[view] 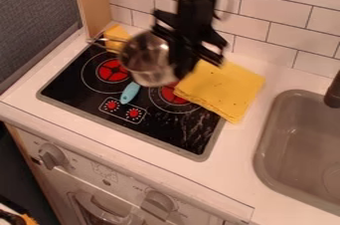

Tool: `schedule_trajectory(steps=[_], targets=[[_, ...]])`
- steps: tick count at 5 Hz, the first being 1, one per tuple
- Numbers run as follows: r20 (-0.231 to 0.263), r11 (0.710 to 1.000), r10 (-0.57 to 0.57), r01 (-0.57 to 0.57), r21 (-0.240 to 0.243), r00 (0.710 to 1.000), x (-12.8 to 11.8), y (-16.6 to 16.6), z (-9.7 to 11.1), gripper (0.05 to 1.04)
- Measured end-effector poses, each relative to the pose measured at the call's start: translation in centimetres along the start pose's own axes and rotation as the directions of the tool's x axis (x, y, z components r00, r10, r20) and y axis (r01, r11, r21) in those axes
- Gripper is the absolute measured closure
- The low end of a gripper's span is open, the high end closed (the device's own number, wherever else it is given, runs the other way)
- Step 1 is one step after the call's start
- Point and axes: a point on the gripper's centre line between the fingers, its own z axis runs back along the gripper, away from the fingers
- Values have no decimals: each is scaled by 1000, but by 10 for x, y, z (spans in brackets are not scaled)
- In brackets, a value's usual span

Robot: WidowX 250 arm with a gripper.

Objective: Moved the silver pot on top of the yellow cloth

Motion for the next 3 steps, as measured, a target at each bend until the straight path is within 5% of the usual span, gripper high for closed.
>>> schedule_trajectory(steps=[1,3], targets=[[-42,995,-101,101,-13,994,11,-33,-18,1003],[-46,984,-176,174,-41,983,11,-30,-18,975]])
